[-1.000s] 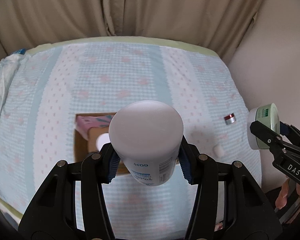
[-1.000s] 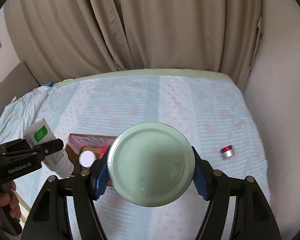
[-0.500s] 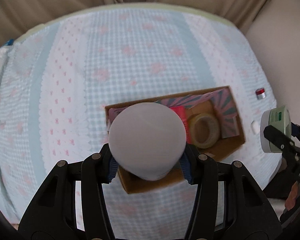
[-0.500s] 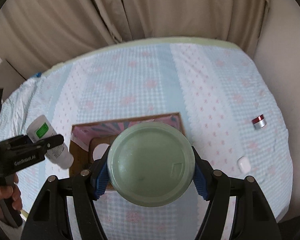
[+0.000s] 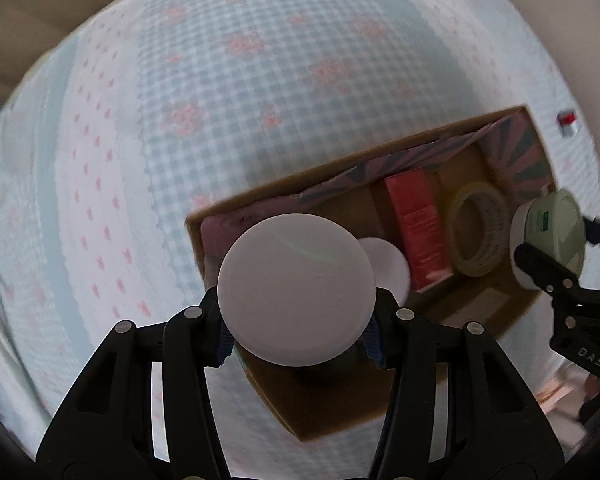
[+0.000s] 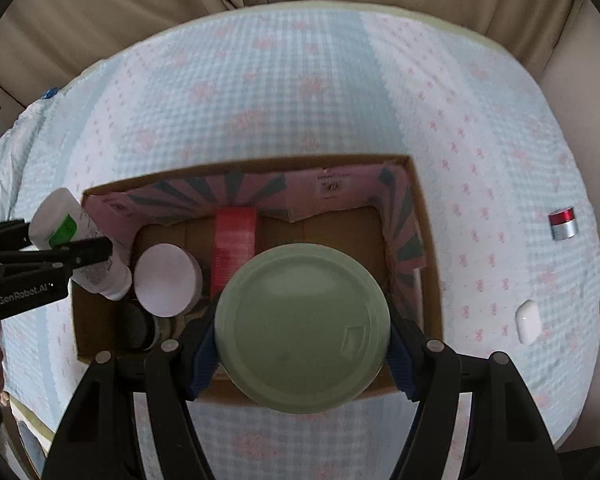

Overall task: Organize rigid objects
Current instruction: 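Lower pill bottle with left tool while right tool lowers green jar into box, then open both tools and move them back toward the remaining items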

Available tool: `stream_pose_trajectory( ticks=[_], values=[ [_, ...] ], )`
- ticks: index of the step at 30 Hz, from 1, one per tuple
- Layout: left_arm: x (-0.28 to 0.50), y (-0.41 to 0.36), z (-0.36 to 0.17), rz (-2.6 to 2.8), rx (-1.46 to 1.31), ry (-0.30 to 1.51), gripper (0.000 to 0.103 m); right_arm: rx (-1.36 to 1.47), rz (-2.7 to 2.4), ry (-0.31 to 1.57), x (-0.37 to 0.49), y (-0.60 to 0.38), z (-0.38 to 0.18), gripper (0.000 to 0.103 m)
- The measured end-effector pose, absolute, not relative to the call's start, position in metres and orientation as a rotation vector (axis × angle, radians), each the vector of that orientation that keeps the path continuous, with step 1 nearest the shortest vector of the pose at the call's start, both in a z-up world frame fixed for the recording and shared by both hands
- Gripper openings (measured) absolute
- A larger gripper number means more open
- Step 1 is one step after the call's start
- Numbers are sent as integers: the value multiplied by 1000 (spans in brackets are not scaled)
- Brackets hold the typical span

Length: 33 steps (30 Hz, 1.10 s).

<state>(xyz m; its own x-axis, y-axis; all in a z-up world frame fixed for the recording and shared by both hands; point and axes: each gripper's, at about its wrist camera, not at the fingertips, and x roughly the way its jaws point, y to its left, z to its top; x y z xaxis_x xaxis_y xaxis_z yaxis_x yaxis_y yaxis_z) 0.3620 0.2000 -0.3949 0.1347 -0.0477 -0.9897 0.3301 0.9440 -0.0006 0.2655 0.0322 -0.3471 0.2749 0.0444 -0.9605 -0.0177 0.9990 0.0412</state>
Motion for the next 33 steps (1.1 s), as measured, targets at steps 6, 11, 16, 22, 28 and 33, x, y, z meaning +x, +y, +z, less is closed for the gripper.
stream_pose_trajectory(
  ticks=[6, 11, 16, 22, 28, 33],
  values=[
    [373, 178, -388, -370, 283, 1362, 103, -13, 111, 1309, 274, 38, -372, 83],
    [370, 187, -387, -365, 254, 1357, 103, -18, 131, 1227, 270, 33, -368, 103],
    [357, 200, -385, -331, 190, 1369, 103, -33, 131, 1209, 268, 29, -368, 103],
    [342, 208, -373, -301, 145, 1361, 103, -31, 134, 1187, 266, 27, -357, 103],
    [319, 213, -335, -273, 121, 1290, 103, -18, 146, 1157, 256, 26, -327, 103],
    [287, 217, -295, -262, 86, 1233, 103, -8, 149, 1130, 236, 25, -289, 103]
  ],
)
